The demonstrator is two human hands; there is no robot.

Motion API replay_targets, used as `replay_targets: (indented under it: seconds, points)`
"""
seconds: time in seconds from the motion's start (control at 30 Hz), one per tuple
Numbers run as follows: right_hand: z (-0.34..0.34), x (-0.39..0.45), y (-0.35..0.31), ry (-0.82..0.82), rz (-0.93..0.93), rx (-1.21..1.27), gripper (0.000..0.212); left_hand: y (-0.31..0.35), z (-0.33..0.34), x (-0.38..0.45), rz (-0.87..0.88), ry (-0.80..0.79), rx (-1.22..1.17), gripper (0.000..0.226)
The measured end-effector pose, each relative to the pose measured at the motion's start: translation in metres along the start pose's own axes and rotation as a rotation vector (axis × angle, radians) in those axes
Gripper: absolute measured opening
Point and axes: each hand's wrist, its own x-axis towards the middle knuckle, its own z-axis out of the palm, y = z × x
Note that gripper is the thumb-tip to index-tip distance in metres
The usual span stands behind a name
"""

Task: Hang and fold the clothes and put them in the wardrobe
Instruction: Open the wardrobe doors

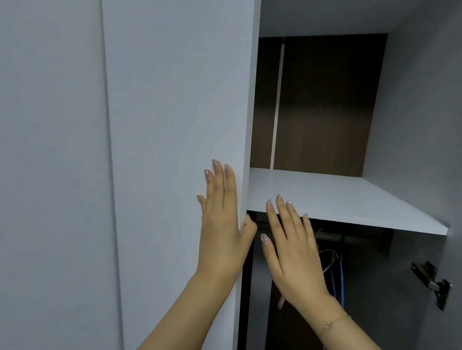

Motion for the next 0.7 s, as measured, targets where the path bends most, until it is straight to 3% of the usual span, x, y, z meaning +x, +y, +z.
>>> replay_targets:
  seconds: [0.2,0.47,0.7]
  points:
    - [-0.023,-0.021,-0.071,-0.004,0.022,0.016,0.059,-0.002,-0.085,-0.040,0.039,0.009,-0.052,0.089]
    - [-0.040,-0.034,-0.148,0.015,-0.070,-0.073,0.059,-0.022,-0.186,-0.074,-0.068,0.038,-0.039,0.080]
    - [-0.040,-0.037,-0.196,0.004,-0.188,-0.050,0.060,-0.052,-0.247,-0.092,-0.196,0.236,0.156,0.067]
